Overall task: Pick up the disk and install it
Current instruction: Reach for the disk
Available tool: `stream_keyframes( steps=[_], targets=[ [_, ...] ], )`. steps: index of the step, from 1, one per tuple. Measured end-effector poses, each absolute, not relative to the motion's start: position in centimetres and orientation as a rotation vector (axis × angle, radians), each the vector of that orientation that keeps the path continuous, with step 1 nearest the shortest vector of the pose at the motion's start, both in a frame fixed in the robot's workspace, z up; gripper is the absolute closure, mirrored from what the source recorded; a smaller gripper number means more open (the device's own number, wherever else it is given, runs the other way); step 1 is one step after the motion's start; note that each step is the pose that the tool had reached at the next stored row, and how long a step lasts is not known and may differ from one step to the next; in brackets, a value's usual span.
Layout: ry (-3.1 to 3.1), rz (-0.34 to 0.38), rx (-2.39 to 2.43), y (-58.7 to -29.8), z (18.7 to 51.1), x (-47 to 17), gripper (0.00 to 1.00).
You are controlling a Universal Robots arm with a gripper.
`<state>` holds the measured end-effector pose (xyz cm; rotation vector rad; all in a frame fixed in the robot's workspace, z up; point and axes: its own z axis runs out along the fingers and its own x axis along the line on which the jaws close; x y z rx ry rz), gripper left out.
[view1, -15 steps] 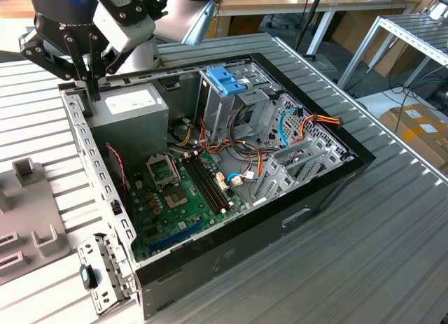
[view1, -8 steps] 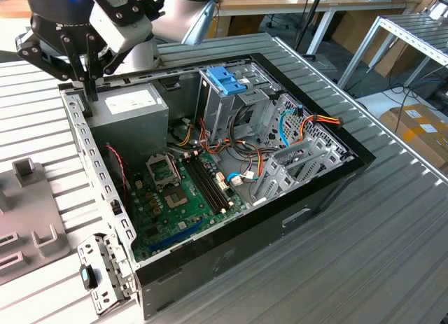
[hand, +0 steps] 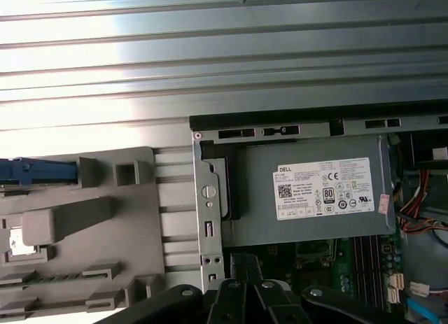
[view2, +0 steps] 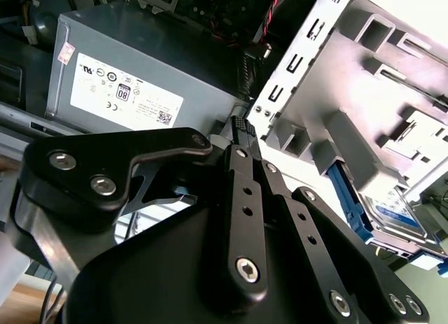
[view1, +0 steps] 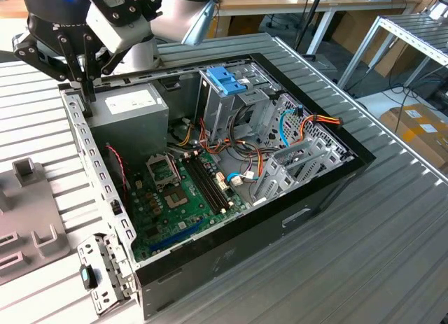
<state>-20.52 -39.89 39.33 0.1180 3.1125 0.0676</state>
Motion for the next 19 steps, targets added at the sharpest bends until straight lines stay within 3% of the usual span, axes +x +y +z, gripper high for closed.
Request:
stream_keyframes(
  steps=[19],
  targets=[
    [3.112, 0.068, 0.118, -39.9, 39.3, -21.7, 0.89]
  ],
)
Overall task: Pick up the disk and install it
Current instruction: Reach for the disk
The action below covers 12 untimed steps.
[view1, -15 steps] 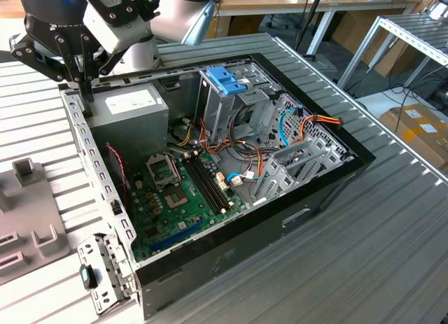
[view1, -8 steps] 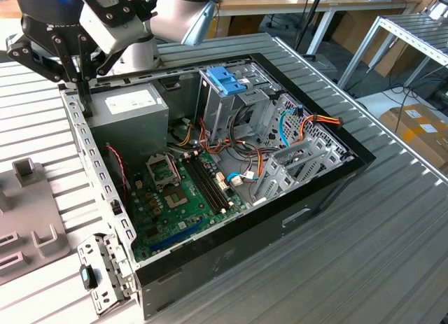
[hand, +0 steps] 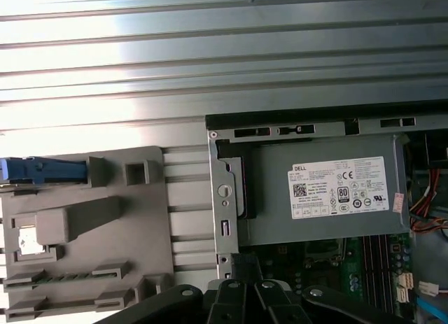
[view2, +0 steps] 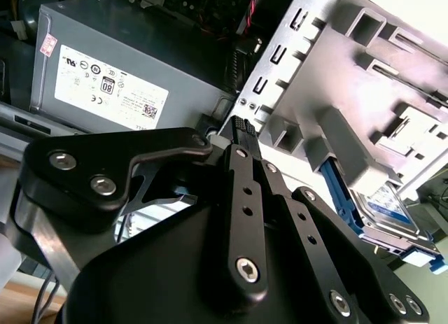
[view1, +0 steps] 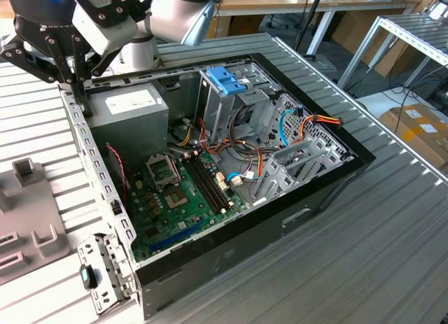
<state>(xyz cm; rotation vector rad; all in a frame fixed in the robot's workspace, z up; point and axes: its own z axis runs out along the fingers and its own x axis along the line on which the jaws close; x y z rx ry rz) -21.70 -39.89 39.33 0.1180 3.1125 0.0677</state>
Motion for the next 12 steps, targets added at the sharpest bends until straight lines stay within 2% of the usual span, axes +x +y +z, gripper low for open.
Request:
stream_keyframes(
  steps=[12],
  targets=[
    [3.112, 0.068, 0.118, -39.89, 39.33, -22.36, 0.89]
  ],
)
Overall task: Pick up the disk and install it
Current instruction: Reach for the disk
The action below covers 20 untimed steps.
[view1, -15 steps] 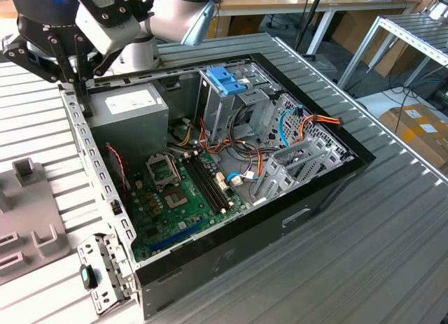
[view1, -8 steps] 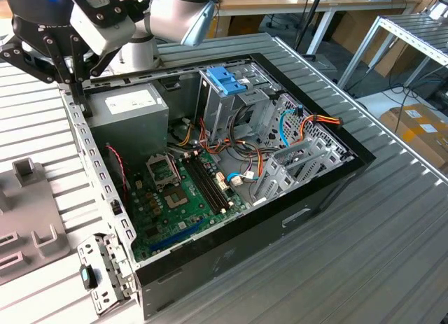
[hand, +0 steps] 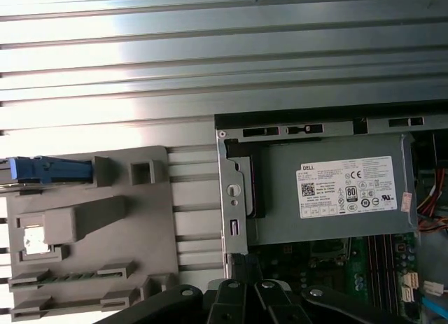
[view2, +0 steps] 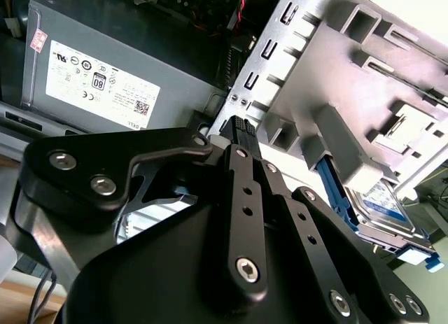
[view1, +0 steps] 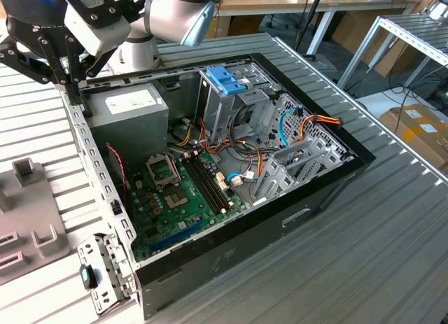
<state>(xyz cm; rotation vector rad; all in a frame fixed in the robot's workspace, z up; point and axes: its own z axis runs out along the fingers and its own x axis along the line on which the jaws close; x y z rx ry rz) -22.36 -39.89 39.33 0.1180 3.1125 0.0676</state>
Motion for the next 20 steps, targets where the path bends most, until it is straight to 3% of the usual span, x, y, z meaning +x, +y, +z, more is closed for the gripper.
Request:
stream_keyframes(
  steps=[20],
  targets=[
    [3.113, 0.068, 0.118, -39.9, 39.3, -23.4, 0.89]
  ],
)
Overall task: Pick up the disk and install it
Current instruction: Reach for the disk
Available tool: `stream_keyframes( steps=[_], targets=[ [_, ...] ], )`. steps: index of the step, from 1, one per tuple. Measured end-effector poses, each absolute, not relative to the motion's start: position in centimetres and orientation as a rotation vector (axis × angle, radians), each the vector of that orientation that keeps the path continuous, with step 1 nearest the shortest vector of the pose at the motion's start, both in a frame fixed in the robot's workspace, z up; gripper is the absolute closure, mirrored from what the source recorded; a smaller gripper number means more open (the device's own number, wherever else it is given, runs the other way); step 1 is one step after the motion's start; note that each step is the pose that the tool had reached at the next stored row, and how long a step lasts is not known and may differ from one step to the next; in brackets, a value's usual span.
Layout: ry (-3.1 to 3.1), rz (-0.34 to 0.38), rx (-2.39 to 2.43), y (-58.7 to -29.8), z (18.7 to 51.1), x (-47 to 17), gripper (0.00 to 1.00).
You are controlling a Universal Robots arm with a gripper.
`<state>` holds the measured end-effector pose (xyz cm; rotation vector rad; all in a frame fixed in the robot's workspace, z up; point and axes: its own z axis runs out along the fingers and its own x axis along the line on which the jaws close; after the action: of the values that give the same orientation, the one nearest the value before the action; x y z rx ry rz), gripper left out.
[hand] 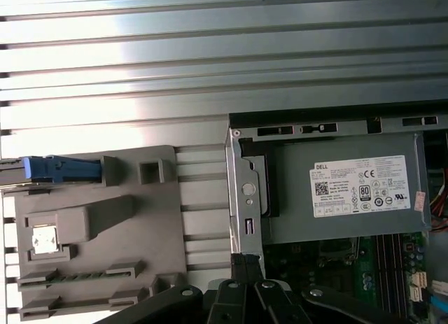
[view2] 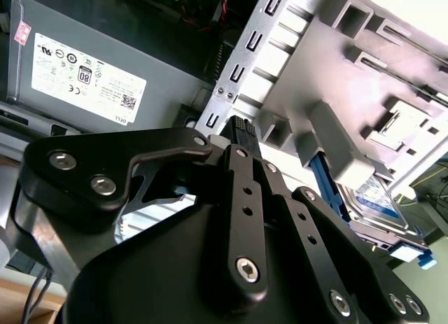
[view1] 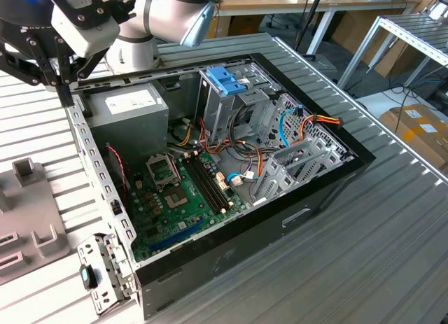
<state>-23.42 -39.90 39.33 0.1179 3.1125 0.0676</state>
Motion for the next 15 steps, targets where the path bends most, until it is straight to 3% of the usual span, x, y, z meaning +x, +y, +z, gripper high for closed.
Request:
stream_keyframes(
  steps=[15],
  targets=[
    [3.112, 0.068, 0.118, -39.89, 39.33, -24.34, 0.89]
  ],
)
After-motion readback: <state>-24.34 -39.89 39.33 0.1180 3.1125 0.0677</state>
